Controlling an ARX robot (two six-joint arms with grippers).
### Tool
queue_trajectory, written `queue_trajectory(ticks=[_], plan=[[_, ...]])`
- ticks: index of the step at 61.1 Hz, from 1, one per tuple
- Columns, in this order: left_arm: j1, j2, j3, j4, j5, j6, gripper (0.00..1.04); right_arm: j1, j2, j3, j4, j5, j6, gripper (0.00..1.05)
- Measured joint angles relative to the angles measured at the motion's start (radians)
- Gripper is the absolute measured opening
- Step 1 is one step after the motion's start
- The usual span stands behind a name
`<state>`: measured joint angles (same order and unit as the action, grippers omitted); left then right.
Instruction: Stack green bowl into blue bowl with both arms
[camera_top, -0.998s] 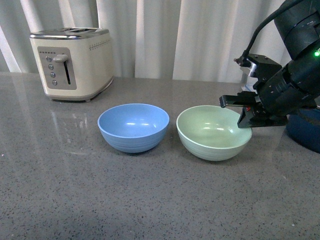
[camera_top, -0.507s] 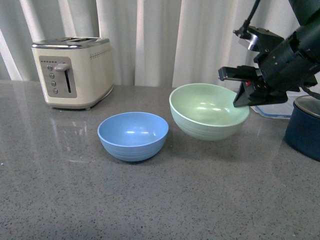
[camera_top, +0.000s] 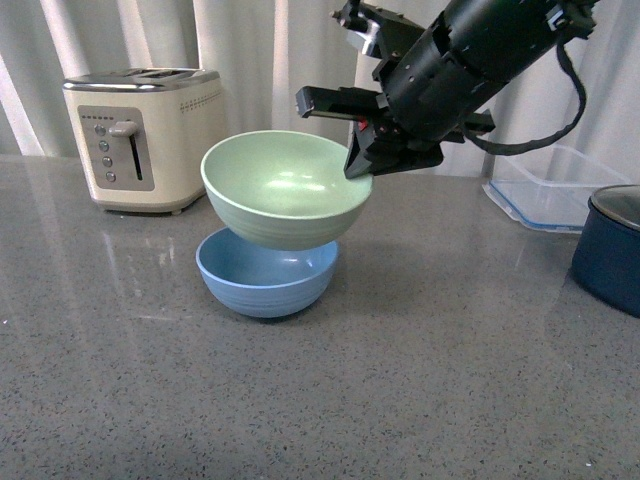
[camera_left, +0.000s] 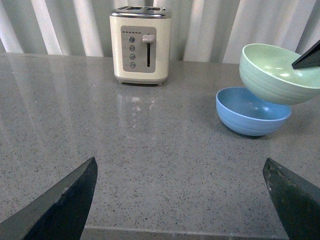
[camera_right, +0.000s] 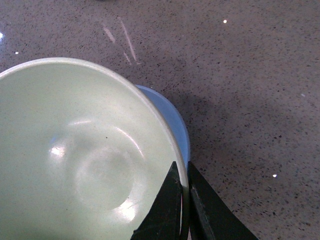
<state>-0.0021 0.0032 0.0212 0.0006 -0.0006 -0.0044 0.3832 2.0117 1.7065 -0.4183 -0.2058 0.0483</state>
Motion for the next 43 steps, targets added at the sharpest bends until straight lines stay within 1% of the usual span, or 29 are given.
queue_trajectory(ticks=[18, 37, 39, 43], plan=[[0.0, 0.0, 0.0, 0.0, 0.0, 0.0, 0.98, 0.01, 0.077, 0.062, -0.002, -0.013, 0.001, 0.01], [0.0, 0.0, 0.0, 0.0, 0.0, 0.0, 0.98, 0.003, 0.115, 0.069, 0.002, -0.026, -0.008, 0.01], [0.0, 0.0, 0.0, 0.0, 0.0, 0.0, 0.98, 0.002, 0.116, 0.069, 0.002, -0.03, -0.01, 0.03], [0.0, 0.0, 0.0, 0.0, 0.0, 0.0, 0.98, -0.002, 0.117, 0.069, 0.002, -0.039, -0.01, 0.14]])
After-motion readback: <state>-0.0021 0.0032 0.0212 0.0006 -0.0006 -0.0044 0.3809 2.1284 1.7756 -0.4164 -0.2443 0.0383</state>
